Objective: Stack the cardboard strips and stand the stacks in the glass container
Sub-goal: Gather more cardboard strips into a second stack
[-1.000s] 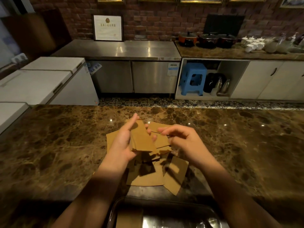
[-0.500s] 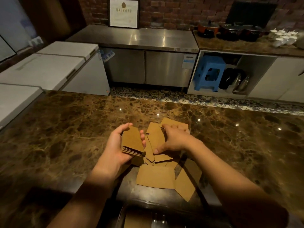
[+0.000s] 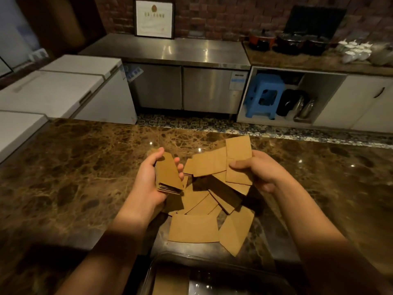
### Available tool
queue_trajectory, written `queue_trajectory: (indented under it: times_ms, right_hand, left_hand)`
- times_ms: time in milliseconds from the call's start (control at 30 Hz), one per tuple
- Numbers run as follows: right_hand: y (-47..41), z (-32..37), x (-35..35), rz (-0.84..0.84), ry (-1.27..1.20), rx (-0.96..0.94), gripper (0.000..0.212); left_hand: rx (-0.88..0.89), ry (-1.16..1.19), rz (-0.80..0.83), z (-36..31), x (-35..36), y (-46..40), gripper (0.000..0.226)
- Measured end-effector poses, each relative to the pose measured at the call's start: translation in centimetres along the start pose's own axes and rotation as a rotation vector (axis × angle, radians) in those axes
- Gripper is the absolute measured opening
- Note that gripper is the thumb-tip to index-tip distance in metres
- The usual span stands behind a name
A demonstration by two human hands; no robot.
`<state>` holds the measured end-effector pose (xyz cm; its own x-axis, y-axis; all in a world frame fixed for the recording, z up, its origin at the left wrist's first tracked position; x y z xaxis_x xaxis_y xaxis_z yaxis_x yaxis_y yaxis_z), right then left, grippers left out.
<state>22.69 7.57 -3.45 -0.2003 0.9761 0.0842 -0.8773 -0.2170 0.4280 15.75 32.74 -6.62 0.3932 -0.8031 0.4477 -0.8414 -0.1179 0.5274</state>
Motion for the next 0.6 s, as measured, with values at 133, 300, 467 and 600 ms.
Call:
queue_trajectory:
  times_ms: [133, 300, 467, 600]
  right_hand:
    - [2.5, 0.8, -0.8, 0.065, -0.313, -0.016, 0.047]
    - [4.9, 1.3, 0.5, 0.206, -0.432, 0.008, 0.054]
    - [6.0, 3.0, 1.4, 0.240, -0.371, -0.081, 0.051]
    - [6.5, 3.8, 1.5, 0.181, -0.309, -0.146, 0.052]
  left_hand:
    - [0.051, 0.023, 0.100, -0.5, 2.8, 1.3, 0.026]
    - [0.022, -0.036, 0.305, -0.5, 6.9, 3.4, 0.046]
    - [0.047, -0.242, 0.458, -0.1, 8.7, 5.4, 0.062]
    - [0.093, -0.291, 0.515, 0.4, 9.1, 5.9, 0.054]
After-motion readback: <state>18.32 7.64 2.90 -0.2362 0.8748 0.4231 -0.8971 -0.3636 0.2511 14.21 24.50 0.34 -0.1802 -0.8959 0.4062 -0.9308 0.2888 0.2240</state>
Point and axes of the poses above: each hand's wrist, its own y-axis away from the middle knuckle, its own x-axis out of the palm, z = x × y, the point moved 7 cm from there along -y, towards the middle knuckle, and after that the axes turned 11 degrees about -y, right-handed, at the moved point
